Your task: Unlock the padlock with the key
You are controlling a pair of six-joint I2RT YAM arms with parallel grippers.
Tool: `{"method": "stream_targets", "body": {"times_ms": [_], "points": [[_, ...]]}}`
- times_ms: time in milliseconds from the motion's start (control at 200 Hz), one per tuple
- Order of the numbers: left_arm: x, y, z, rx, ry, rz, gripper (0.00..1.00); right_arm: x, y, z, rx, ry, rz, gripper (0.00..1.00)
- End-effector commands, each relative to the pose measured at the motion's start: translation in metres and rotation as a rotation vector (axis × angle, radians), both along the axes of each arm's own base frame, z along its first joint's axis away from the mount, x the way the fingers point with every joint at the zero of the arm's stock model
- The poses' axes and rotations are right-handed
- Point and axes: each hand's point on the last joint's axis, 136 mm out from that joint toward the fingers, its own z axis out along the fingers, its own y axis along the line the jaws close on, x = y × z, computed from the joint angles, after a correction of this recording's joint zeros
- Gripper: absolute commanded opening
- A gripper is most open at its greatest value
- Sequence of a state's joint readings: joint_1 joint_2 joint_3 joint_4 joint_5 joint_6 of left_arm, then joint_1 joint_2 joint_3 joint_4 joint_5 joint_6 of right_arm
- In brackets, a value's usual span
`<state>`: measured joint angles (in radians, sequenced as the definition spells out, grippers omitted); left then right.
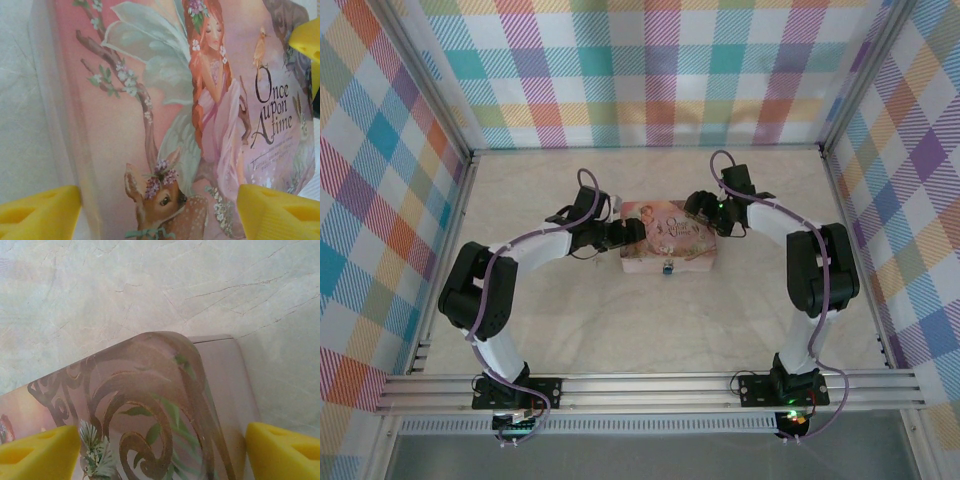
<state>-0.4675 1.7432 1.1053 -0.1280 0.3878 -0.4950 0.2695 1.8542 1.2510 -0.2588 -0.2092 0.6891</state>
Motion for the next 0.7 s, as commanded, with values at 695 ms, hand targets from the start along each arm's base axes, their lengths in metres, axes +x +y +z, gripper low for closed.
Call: {"method": "stream_targets", "body": {"times_ms": [695], "points": [[-0.044,0.092,0.023,0.339,0.032,0.317,0.83,-0.07,-0.023,0.087,-0.132,-0.139,0.108,0.87]]}}
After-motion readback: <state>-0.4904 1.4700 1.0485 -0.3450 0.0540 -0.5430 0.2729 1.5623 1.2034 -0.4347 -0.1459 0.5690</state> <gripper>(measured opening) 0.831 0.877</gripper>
